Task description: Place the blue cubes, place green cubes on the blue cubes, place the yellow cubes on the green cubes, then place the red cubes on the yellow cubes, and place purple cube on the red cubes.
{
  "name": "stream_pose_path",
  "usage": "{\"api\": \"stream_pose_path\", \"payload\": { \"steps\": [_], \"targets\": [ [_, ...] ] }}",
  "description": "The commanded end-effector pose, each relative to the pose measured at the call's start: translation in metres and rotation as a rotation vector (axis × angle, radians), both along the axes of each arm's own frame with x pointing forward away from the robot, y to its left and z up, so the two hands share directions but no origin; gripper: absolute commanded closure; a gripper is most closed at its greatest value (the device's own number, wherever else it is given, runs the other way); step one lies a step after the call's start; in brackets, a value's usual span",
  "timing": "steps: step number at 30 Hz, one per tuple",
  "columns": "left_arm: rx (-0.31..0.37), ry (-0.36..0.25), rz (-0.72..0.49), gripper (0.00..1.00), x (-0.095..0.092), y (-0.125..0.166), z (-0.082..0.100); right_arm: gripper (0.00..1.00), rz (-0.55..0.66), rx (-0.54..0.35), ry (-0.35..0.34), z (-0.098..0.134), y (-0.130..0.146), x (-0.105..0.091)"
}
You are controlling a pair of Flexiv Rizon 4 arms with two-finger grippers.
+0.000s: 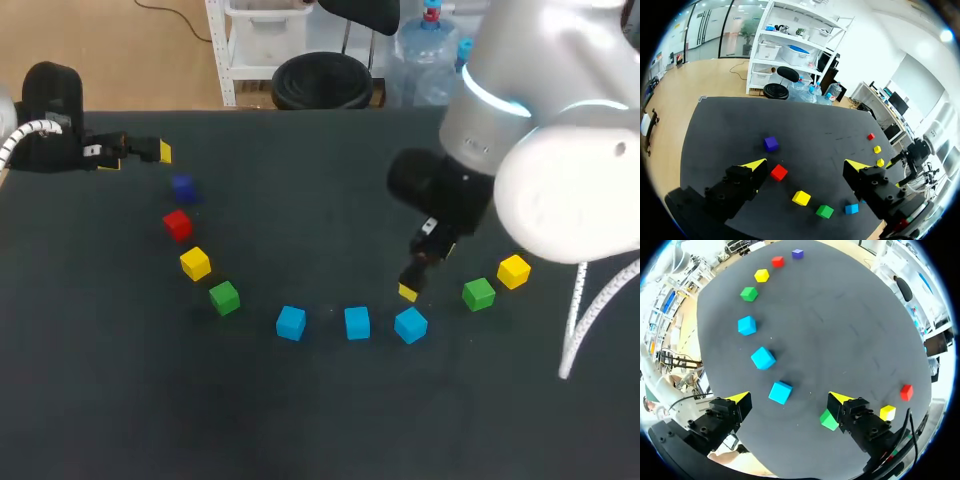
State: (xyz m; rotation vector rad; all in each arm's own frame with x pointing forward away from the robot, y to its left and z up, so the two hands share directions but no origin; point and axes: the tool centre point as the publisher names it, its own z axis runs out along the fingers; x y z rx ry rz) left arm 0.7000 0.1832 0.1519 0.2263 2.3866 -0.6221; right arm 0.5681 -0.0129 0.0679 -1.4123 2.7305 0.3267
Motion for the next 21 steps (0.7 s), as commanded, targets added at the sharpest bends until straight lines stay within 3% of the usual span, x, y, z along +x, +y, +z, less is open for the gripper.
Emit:
{"api": "stream_pose_path", "payload": {
  "steps": [1, 11, 21],
  "targets": [
    [-0.008, -0.006, -0.005, 0.00, 0.000, 0.002, -0.001, 0.00, 0.001, -0.022, 0.006, -0.010, 0.007, 0.000],
    [-0.008, -0.006, -0.005, 0.00, 0.000, 0.002, -0.001, 0.00, -0.021, -0.077, 0.023, -0.023, 0.011, -0.006],
    [-0.008, -0.006, -0.005, 0.00, 0.000, 0.002, -0.001, 0.00, -0.092, -0.004, 0.035, -0.025, 0.008, -0.008]
  ]
}}
